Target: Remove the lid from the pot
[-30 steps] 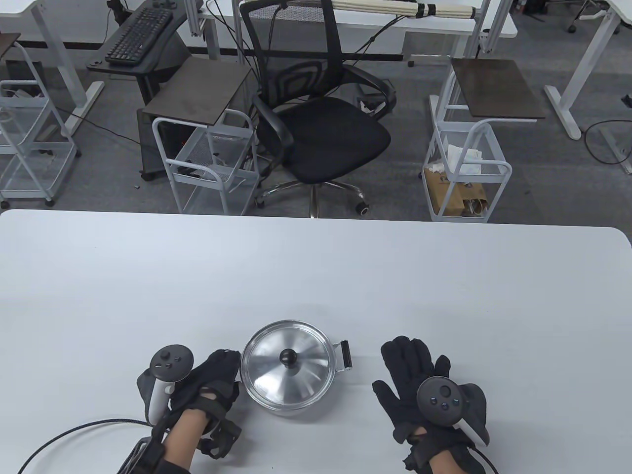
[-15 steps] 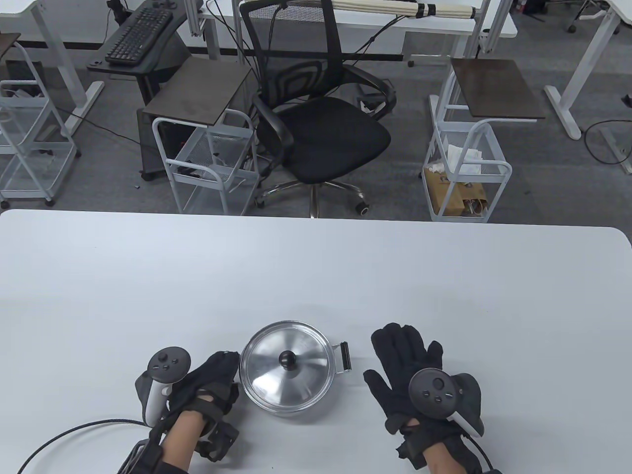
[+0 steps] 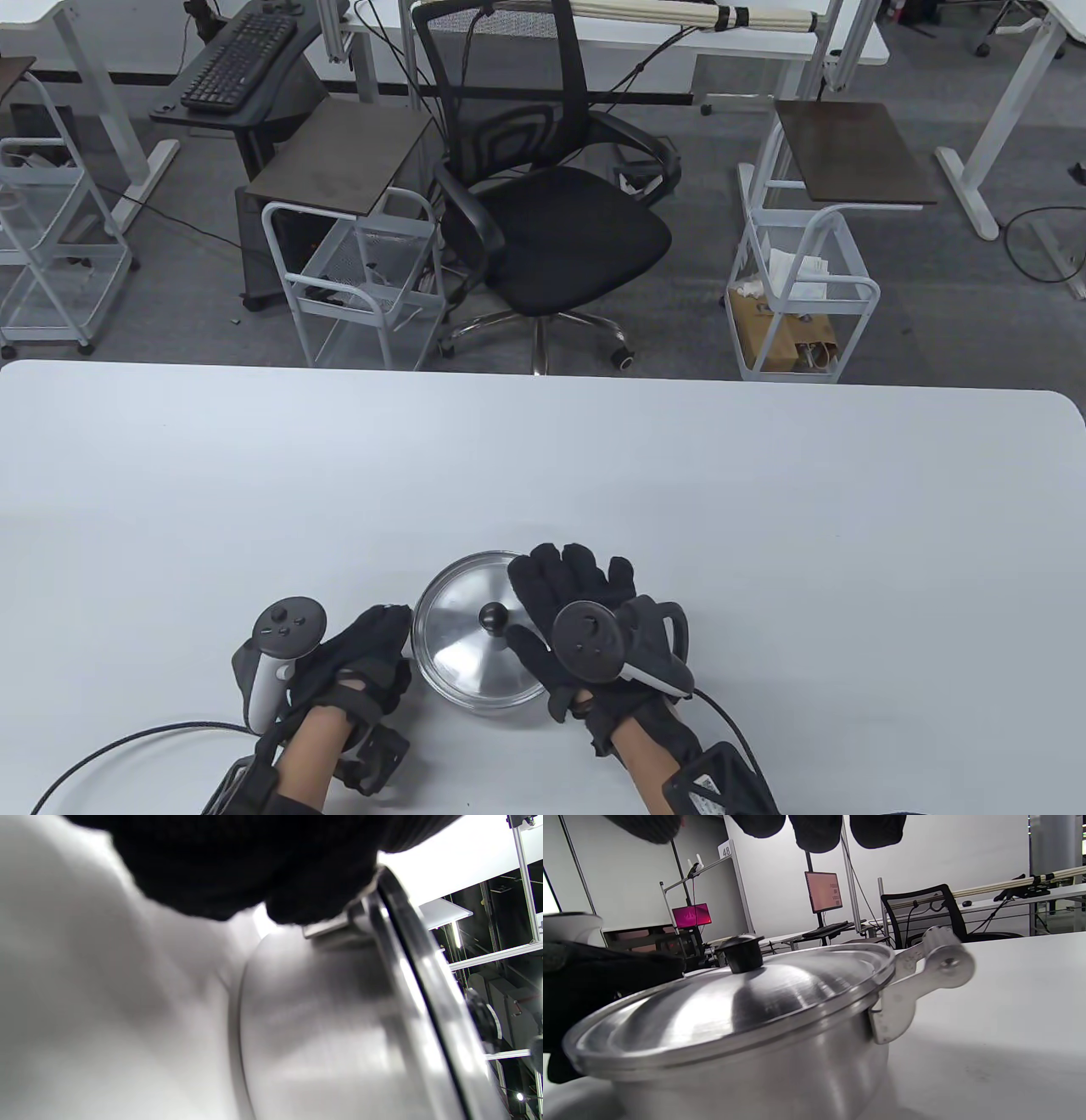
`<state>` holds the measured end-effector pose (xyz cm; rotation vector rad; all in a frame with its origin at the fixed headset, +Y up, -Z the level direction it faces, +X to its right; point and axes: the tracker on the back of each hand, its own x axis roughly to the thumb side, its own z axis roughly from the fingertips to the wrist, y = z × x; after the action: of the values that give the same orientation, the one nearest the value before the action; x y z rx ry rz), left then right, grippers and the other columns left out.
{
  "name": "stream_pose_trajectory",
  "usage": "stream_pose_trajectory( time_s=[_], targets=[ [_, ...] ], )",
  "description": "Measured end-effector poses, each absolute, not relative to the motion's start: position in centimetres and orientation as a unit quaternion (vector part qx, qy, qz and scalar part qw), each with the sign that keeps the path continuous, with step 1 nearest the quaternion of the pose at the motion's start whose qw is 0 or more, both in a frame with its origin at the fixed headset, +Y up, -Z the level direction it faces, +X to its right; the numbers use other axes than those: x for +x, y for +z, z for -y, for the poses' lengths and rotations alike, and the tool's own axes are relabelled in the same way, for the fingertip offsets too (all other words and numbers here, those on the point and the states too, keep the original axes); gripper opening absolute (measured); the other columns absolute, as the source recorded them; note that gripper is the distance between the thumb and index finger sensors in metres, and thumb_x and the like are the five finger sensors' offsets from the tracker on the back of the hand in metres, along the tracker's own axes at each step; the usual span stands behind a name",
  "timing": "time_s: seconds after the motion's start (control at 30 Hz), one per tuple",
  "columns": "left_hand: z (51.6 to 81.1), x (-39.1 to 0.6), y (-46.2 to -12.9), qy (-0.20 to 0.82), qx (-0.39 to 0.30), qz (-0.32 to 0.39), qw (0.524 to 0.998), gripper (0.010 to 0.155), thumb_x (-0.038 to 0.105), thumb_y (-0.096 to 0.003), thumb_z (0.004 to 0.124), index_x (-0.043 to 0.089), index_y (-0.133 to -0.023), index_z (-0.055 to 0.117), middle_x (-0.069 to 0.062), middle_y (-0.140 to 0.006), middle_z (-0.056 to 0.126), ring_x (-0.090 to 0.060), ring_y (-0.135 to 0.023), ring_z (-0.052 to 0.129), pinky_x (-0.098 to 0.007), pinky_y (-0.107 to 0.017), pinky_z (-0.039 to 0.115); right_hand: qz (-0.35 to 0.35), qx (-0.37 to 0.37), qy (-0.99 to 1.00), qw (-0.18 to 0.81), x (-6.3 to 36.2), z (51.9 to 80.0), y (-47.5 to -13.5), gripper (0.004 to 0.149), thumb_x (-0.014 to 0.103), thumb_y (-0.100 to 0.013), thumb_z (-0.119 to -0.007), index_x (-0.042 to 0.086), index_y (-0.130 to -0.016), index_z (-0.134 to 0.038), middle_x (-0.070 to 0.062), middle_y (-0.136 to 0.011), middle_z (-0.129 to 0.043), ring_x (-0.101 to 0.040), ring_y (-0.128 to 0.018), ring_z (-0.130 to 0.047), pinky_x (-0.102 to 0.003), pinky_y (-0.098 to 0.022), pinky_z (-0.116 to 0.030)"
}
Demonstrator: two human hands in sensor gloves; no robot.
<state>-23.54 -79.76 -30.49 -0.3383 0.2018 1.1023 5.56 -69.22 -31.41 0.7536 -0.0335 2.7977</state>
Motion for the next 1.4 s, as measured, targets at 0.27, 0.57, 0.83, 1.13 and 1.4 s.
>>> stream_pose_trajectory(
  time_s=[0.27, 0.57, 0.83, 1.13, 1.4],
  targets=[
    [79.8, -23.6, -30.5, 0.521, -0.160, -0.096, 0.833, 0.051, 0.053, -0.0573, 0.067, 0.015, -0.090, 0.077, 0.021, -0.055, 0.091, -0.011, -0.022, 0.098, -0.034, -0.016, 0.083, -0.007, 0.260, 0.964, 0.057, 2.6, 71.0, -31.8, 0.057, 0.050, -0.054, -0.065, 0.025, -0.105, -0.054, -0.006, -0.110, -0.060, -0.039, -0.100, -0.062, -0.071, -0.073, -0.038],
    [79.8, -23.6, -30.5, 0.522, -0.161, -0.096, 0.832, 0.051, 0.053, -0.0574, 0.067, 0.016, -0.091, 0.076, 0.021, -0.055, 0.091, -0.011, -0.022, 0.098, -0.034, -0.016, 0.083, 0.024, 0.274, 0.960, -0.044, -0.1, 72.0, -31.5, 0.046, 0.032, -0.048, -0.076, 0.024, -0.093, -0.070, -0.001, -0.090, -0.080, -0.026, -0.078, -0.081, -0.055, -0.071, -0.058],
    [79.8, -23.6, -30.5, 0.524, -0.164, -0.096, 0.830, 0.052, 0.054, -0.0572, 0.067, 0.016, -0.091, 0.077, 0.022, -0.055, 0.091, -0.011, -0.022, 0.098, -0.034, -0.016, 0.083, 0.024, 0.274, 0.957, -0.097, -1.6, 71.8, -32.1, 0.048, 0.019, -0.034, -0.088, 0.024, -0.081, -0.081, 0.005, -0.072, -0.091, -0.014, -0.060, -0.091, -0.042, -0.060, -0.072],
    [79.8, -23.6, -30.5, 0.527, -0.169, -0.093, 0.828, 0.053, 0.055, -0.0574, 0.065, 0.016, -0.091, 0.077, 0.022, -0.056, 0.091, -0.011, -0.023, 0.099, -0.034, -0.016, 0.083, 0.012, 0.276, 0.955, -0.110, -2.2, 71.9, -32.5, 0.049, 0.015, -0.029, -0.088, 0.020, -0.077, -0.079, 0.005, -0.063, -0.092, -0.006, -0.046, -0.092, -0.032, -0.050, -0.078],
    [79.8, -23.6, -30.5, 0.528, -0.169, -0.094, 0.827, 0.053, 0.055, -0.0572, 0.065, 0.016, -0.091, 0.077, 0.021, -0.056, 0.091, -0.011, -0.023, 0.099, -0.034, -0.016, 0.083, 0.008, 0.278, 0.954, -0.110, -2.1, 71.6, -32.7, 0.047, 0.014, -0.029, -0.089, 0.020, -0.075, -0.080, 0.005, -0.059, -0.093, 0.001, -0.039, -0.092, -0.030, -0.046, -0.079]
  ],
)
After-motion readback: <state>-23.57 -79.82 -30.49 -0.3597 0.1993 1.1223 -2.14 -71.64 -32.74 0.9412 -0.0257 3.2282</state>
